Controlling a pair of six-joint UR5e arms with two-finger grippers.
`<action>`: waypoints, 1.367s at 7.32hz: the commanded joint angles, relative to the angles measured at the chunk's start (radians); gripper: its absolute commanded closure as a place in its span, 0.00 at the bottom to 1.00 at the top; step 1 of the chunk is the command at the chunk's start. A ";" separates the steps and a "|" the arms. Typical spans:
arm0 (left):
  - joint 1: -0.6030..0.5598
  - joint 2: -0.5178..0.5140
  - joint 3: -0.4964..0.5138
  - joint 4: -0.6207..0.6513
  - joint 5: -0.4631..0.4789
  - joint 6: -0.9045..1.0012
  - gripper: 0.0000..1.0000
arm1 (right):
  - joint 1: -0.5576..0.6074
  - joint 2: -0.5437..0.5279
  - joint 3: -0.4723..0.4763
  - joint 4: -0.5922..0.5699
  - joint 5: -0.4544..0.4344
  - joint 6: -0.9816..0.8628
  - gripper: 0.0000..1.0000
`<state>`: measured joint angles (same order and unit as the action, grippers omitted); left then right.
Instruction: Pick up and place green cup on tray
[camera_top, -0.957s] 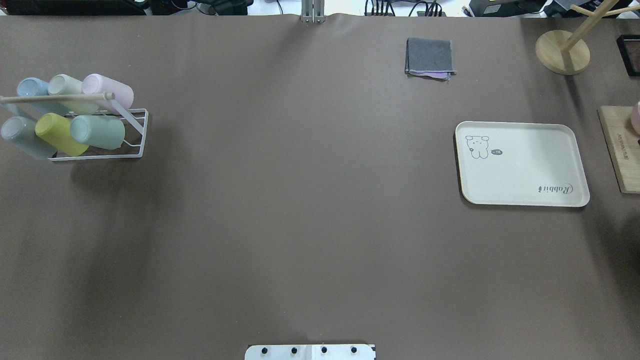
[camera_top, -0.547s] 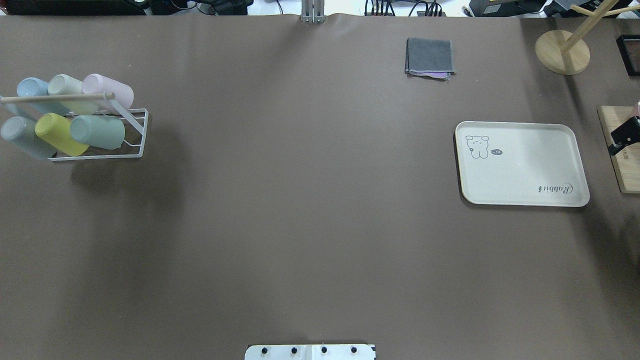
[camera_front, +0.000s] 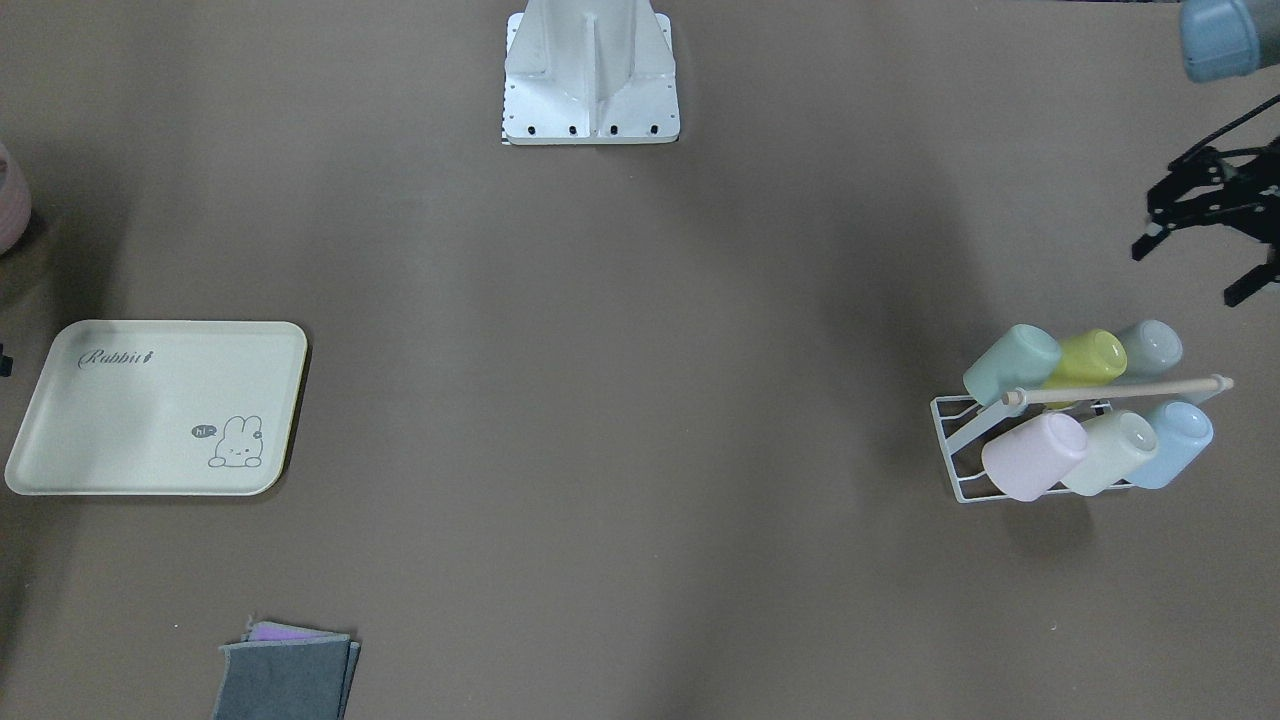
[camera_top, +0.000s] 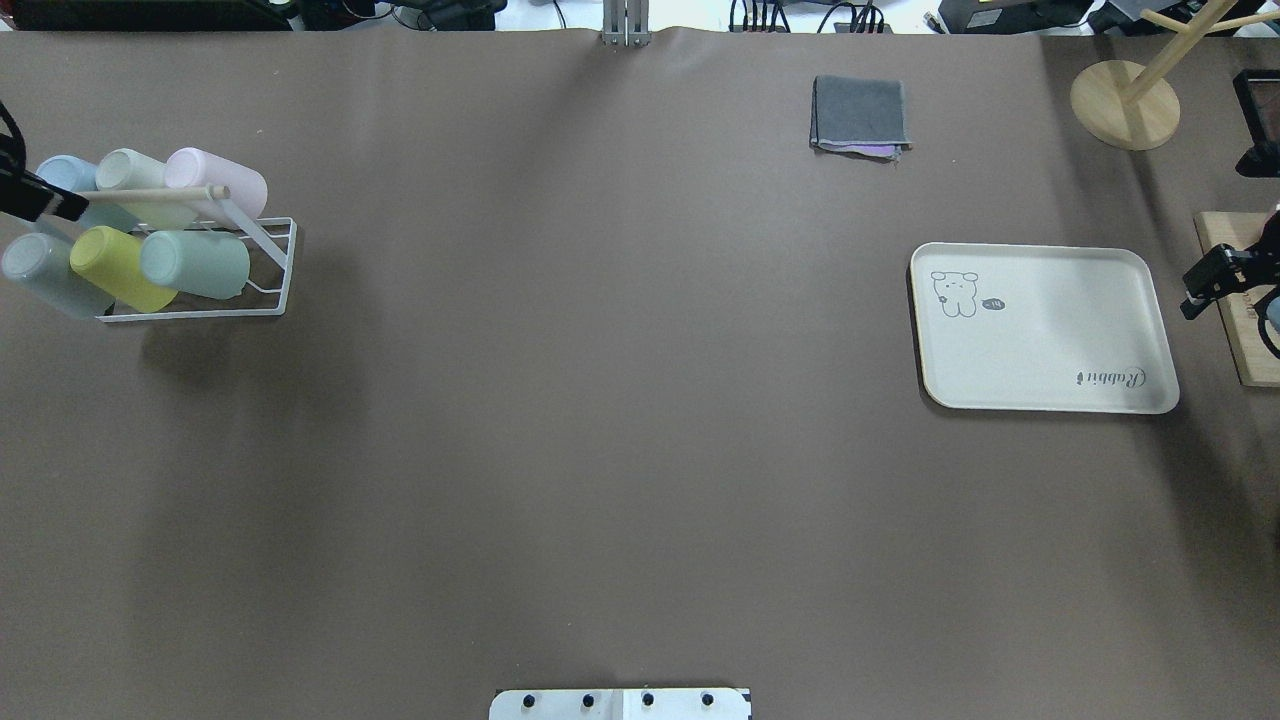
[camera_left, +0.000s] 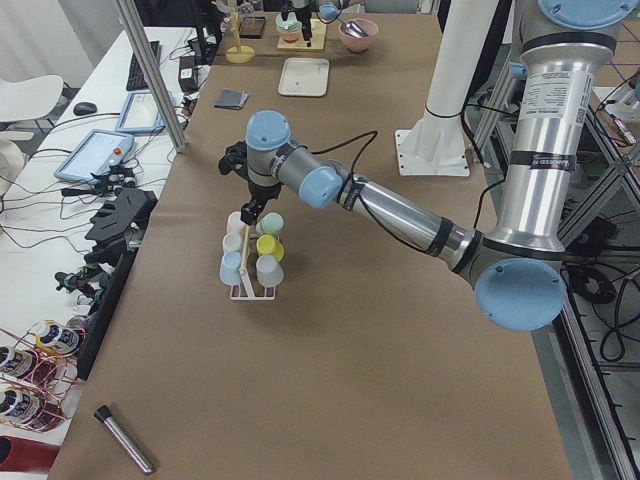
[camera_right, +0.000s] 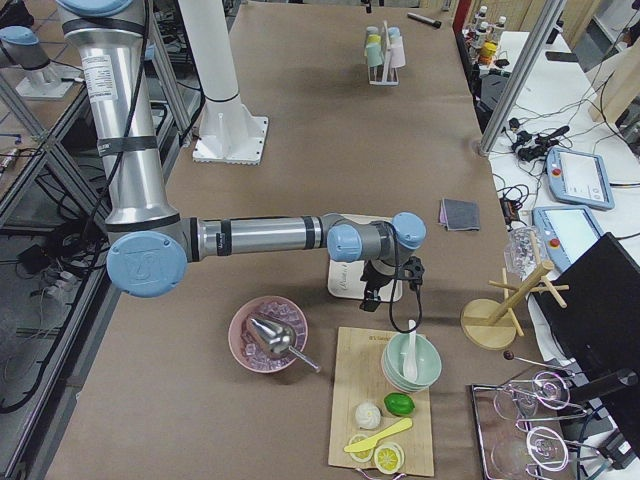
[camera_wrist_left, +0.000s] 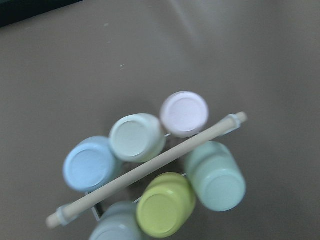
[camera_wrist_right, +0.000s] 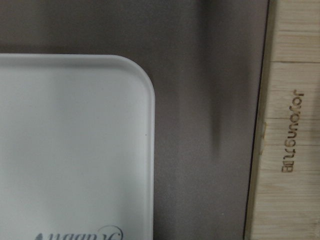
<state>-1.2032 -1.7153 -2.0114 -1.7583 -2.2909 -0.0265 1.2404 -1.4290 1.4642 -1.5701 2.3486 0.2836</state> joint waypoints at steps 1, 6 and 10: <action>0.204 -0.003 -0.130 0.003 0.286 0.237 0.02 | -0.009 0.034 -0.050 0.001 0.000 0.000 0.12; 0.699 0.157 -0.254 0.089 1.156 0.788 0.02 | -0.036 0.036 -0.114 0.119 -0.002 0.075 0.19; 0.780 0.128 -0.020 0.056 1.532 1.103 0.02 | -0.047 0.039 -0.108 0.122 -0.002 0.198 0.28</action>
<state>-0.4488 -1.5695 -2.1262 -1.6924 -0.8858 1.0421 1.2004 -1.3909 1.3541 -1.4495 2.3462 0.4531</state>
